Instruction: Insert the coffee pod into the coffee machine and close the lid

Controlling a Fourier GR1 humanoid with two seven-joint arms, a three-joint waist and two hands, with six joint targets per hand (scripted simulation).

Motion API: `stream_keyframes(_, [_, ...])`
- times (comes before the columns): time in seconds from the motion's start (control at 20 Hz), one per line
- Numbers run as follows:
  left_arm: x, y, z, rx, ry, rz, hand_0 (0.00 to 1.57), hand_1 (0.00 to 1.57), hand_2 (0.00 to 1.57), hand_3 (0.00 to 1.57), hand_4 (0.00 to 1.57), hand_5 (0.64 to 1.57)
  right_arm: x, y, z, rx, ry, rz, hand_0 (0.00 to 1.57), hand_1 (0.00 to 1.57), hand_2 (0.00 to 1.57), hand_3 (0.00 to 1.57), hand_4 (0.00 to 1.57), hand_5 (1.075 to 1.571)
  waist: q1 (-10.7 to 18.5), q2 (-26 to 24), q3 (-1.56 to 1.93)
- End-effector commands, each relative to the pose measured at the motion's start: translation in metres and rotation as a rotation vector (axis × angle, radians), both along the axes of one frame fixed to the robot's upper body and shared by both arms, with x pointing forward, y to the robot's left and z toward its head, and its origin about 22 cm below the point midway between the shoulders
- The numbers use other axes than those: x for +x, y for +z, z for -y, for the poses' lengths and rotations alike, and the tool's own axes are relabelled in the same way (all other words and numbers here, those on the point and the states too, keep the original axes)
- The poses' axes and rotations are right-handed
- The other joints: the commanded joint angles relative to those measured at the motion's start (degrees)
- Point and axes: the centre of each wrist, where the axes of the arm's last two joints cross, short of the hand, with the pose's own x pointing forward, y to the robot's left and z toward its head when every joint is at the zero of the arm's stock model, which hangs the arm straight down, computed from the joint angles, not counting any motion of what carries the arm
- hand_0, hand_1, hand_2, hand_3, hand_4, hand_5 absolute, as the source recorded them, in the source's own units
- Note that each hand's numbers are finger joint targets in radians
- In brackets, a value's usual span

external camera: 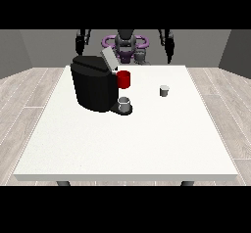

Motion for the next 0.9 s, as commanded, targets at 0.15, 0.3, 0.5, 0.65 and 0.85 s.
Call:
stream_keyframes(0.15, [-0.005, -0.007, -0.024, -0.079, -0.008, 0.091, 0.0, 0.0, 0.0, 0.0, 0.3, 1.571, -0.021, -0.023, 0.001, 0.053, 0.004, -0.075, 0.0, 0.0, 0.0, 0.0, 0.13, 1.571, -1.63, -1.95, -0.1])
stream_keyframes(0.3, [0.005, 0.008, -0.027, -0.09, -0.049, 0.211, 0.0, 0.0, 0.0, 0.0, 0.3, 1.571, 0.0, -0.007, 0.006, 0.1, -0.204, 0.057, 0.0, 0.0, 0.0, 0.0, 0.13, 1.571, -1.36, -1.22, -0.11])
stream_keyframes(0.5, [-0.004, 0.005, -0.034, -0.021, -0.042, 0.163, 0.0, 0.0, 0.0, 0.0, 0.24, 1.571, -0.019, -0.023, 0.005, 0.108, -0.213, 0.049, 0.0, 0.0, 0.0, 0.0, 0.18, 1.571, -1.88, -3.59, -0.08])
stream_keyframes(0.65, [0.009, 0.007, -0.05, 0.061, -0.073, 0.173, 0.0, 0.0, 0.0, 0.0, 0.32, 1.571, -0.005, -0.011, 0.006, 0.112, -0.176, 0.068, 0.0, 0.0, 0.0, 0.0, 0.27, 1.571, -2.33, -0.84, -0.09])
stream_keyframes(0.85, [0.024, 0.013, -0.052, 0.177, -0.082, 0.177, 0.0, 0.0, 0.0, 0.0, 0.0, 1.571, -0.006, -0.022, -0.011, 0.097, -0.165, 0.103, 0.0, 0.0, 0.0, 0.0, 0.18, 1.571, -3.48, 1.65, -0.08])
